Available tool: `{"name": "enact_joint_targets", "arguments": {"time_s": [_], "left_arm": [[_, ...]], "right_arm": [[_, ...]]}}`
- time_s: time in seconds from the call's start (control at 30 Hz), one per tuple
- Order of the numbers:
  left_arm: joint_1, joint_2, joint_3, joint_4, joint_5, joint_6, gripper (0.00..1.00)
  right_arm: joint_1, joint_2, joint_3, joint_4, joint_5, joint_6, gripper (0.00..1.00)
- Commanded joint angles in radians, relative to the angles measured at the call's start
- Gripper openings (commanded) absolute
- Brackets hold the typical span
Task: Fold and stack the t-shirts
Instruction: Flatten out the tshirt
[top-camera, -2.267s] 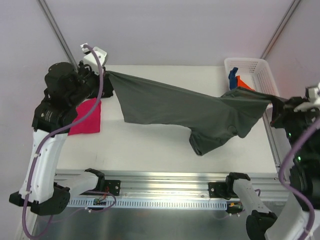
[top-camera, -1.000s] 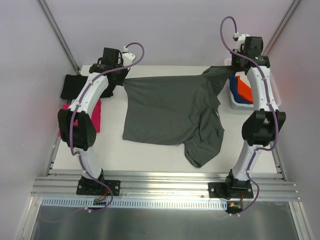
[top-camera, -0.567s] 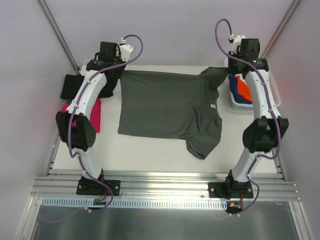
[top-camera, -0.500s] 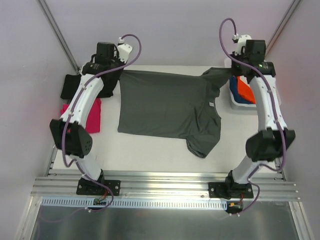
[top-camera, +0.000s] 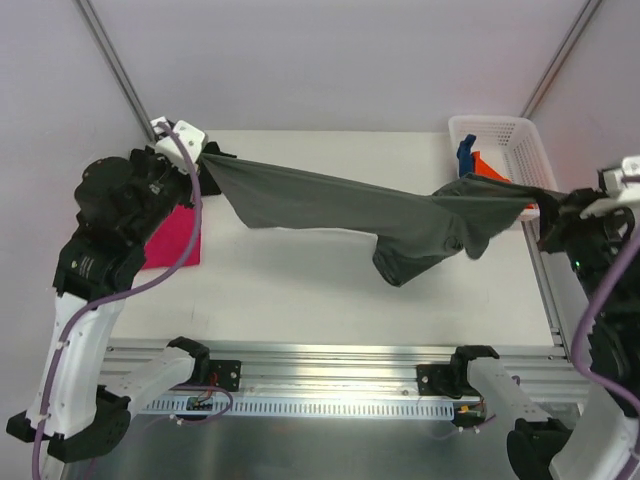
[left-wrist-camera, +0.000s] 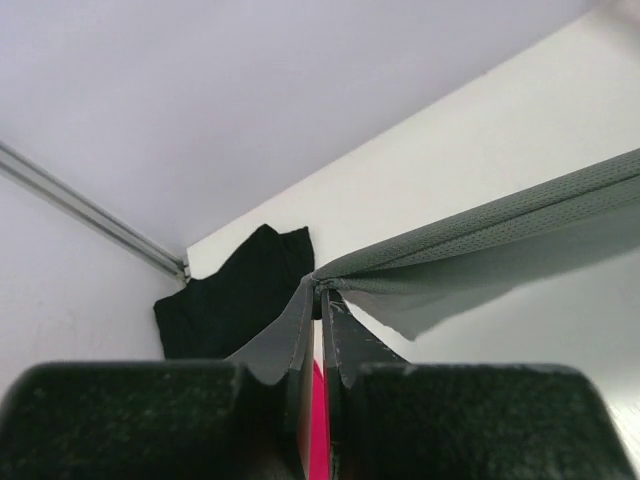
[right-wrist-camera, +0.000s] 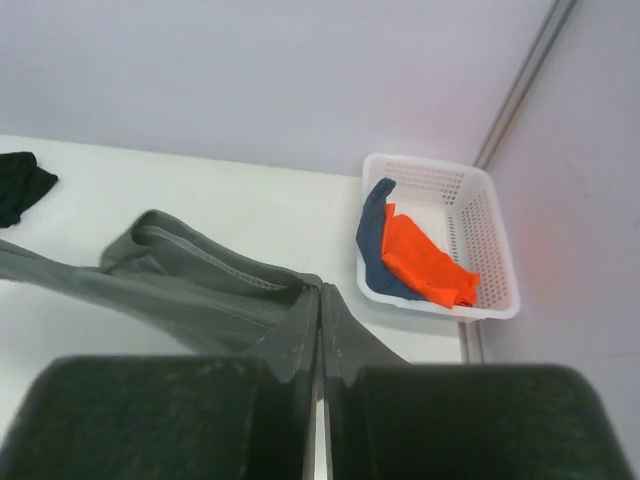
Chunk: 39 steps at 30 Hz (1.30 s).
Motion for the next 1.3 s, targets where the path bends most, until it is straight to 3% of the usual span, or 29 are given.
{"name": "enact_joint_targets", "arguments": {"time_s": [0.0, 0.3, 0.5, 0.67, 0.8, 0.93, 1.1, 1.17, 1.27], "left_arm": [[-0.004, -0.037, -0.001, -0.039, -0.072, -0.002, 0.0], [-0.004, 0.001, 0.083, -0.041, -0.081, 0.025, 0.0], [0.004, 0.115, 0.01, 0.045, -0.117, 0.104, 0.0], [0.066, 0.251, -0.074, 0.093, -0.049, 0.116, 0.0], [0.12, 0.447, -0.068, 0.129, -0.012, 0.114, 0.0], [0.181, 0.653, 0.016, 0.165, 0.012, 0.119, 0.0], [0.209, 0.952, 0.25, 0.166, 0.02, 0.156, 0.0], [0.211, 1.029, 0.362, 0.166, 0.022, 0.191, 0.0], [0.211, 1.175, 0.517, 0.163, 0.009, 0.222, 0.0]], "right_arm": [[-0.033, -0.021, 0.062, -0.129, 0.014, -0.028, 0.01], [-0.035, 0.023, 0.202, -0.091, 0.151, -0.103, 0.0], [-0.042, 0.106, 0.033, 0.1, 0.165, -0.201, 0.01], [-0.059, 0.303, -0.089, 0.209, 0.069, -0.164, 0.01], [-0.059, 0.505, -0.146, 0.271, 0.057, -0.138, 0.01], [-0.058, 0.745, -0.012, 0.265, 0.056, -0.184, 0.01], [-0.039, 1.101, 0.282, 0.213, 0.091, -0.223, 0.01], [-0.029, 1.192, 0.411, 0.206, 0.125, -0.252, 0.01], [-0.009, 1.292, 0.459, 0.265, 0.174, -0.308, 0.01]]}}
